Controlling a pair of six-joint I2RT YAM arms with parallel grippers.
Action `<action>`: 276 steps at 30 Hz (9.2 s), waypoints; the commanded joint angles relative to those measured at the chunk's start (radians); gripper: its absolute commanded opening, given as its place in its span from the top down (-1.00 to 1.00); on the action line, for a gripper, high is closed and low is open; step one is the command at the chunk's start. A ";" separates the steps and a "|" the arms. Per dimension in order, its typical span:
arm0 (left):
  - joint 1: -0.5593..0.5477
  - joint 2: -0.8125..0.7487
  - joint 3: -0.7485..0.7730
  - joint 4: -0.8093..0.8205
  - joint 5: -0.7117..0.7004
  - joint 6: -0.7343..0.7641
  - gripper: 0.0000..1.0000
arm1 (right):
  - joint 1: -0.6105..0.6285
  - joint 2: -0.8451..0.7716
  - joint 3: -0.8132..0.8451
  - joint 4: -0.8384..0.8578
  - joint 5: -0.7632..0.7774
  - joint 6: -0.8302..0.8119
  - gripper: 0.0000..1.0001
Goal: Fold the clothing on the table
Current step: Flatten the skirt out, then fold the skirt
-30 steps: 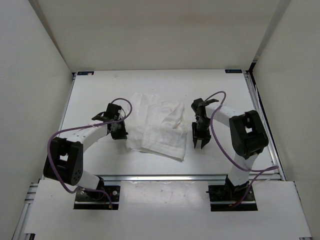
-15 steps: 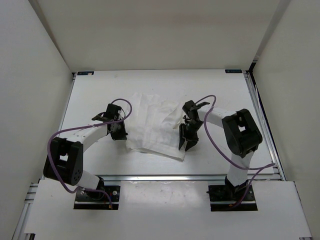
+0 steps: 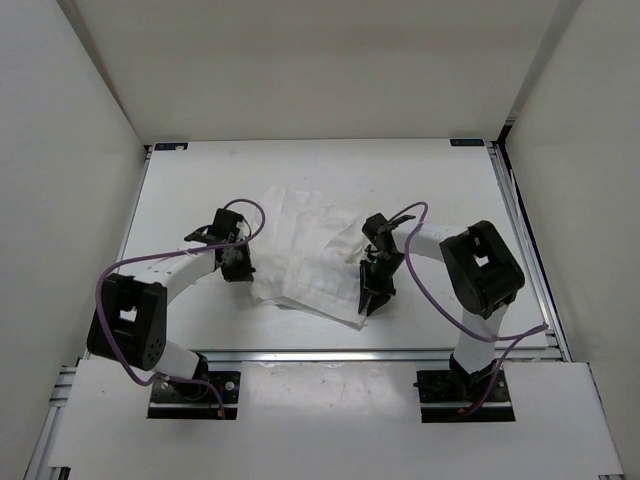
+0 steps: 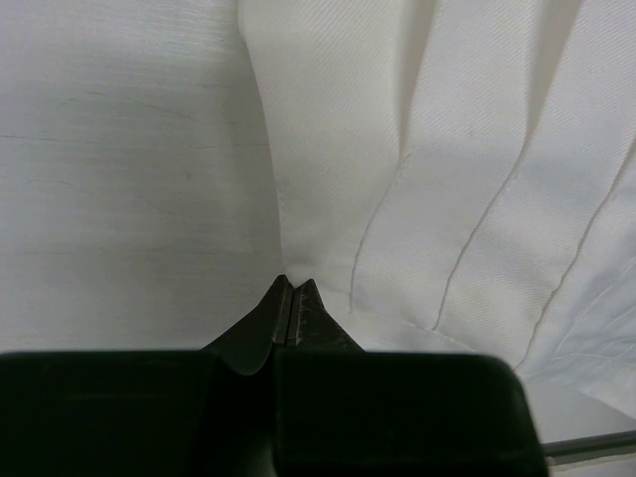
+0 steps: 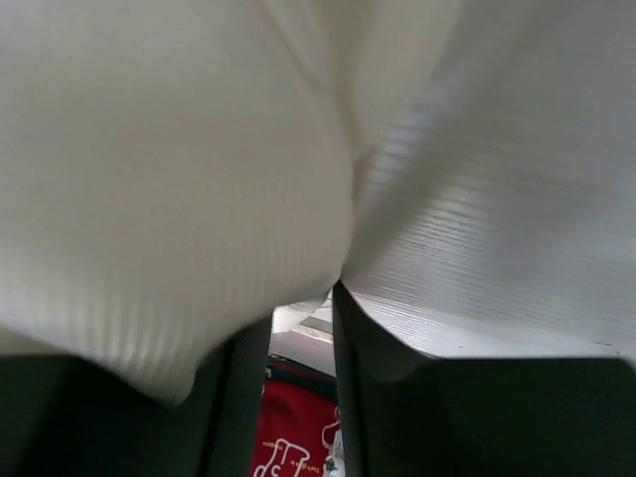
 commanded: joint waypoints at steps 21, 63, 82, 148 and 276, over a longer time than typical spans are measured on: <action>0.104 -0.041 -0.101 0.073 0.240 0.028 1.00 | -0.197 -0.088 -0.068 -0.007 0.144 -0.131 0.91; 0.069 -0.093 -0.289 0.248 0.367 -0.334 1.00 | -0.147 -0.177 -0.054 -0.047 0.096 -0.089 0.46; 0.050 -0.069 -0.245 0.177 0.370 -0.267 1.00 | -0.122 -0.208 -0.190 0.059 0.049 0.046 0.27; 0.266 -0.258 0.017 0.420 0.741 -0.357 1.00 | -0.499 -0.644 0.144 0.193 0.061 -0.309 0.98; 0.199 0.184 0.293 0.176 0.260 -0.495 0.88 | -0.485 0.023 0.446 -0.007 -0.054 -0.305 0.93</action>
